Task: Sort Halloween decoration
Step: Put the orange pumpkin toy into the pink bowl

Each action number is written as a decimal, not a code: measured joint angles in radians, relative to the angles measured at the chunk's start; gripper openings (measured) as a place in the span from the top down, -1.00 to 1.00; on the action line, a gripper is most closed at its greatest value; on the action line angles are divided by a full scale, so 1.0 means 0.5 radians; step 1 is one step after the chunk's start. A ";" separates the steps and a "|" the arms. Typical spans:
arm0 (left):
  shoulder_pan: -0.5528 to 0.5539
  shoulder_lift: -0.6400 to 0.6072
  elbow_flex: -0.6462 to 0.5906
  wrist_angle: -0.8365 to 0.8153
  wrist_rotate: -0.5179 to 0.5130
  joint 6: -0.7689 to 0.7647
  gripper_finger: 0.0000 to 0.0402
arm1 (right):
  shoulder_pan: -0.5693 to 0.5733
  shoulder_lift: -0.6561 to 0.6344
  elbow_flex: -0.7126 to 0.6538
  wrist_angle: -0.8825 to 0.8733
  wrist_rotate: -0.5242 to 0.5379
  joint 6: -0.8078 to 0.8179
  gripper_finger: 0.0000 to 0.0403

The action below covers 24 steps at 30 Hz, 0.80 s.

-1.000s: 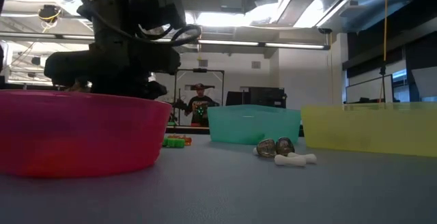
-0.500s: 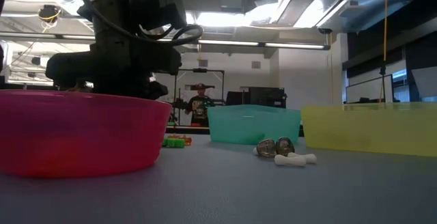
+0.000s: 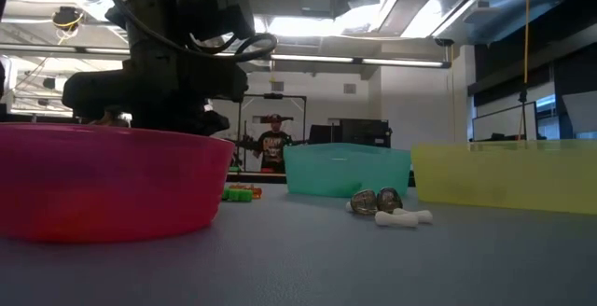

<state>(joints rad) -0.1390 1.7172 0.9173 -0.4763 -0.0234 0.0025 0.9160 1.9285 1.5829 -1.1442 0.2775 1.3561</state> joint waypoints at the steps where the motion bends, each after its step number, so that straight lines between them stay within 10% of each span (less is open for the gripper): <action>1: 0.000 0.000 0.000 -0.001 -0.001 0.000 0.54 | 0.000 0.000 0.000 0.000 0.000 0.000 0.23; 24: 0.000 -0.001 0.041 -0.026 -0.008 0.004 0.59 | 0.000 0.000 0.000 0.001 0.004 0.000 0.23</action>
<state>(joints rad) -0.1389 1.7168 0.9377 -0.4895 -0.0277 0.0044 0.9158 1.9285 1.5829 -1.1439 0.2794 1.3563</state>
